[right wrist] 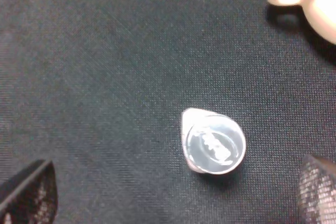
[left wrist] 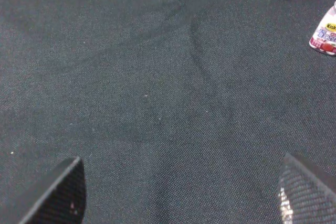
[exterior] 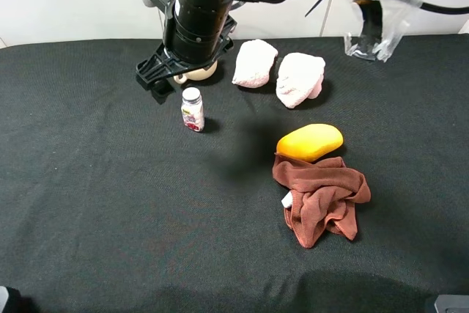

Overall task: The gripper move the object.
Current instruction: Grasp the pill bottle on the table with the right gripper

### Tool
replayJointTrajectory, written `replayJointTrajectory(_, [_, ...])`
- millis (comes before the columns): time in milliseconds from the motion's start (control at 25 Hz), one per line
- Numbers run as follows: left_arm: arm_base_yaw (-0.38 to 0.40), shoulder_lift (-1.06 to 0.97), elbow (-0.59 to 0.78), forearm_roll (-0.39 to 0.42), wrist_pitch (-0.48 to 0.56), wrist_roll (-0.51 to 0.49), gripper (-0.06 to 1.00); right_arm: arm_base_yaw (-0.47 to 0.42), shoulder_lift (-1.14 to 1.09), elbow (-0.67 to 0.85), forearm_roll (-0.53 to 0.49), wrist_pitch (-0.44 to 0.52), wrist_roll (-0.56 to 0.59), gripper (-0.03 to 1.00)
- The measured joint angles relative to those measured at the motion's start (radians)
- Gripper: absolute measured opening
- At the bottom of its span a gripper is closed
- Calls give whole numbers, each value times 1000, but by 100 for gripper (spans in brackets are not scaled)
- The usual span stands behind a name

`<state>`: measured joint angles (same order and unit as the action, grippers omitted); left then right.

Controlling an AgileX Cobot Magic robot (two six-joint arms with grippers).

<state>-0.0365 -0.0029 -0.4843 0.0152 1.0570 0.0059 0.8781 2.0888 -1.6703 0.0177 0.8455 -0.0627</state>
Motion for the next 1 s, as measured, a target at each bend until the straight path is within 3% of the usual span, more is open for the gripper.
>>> replayJointTrajectory(1000, [0, 0, 0, 0, 0, 1, 73, -43, 127, -16, 42, -60, -56, 69])
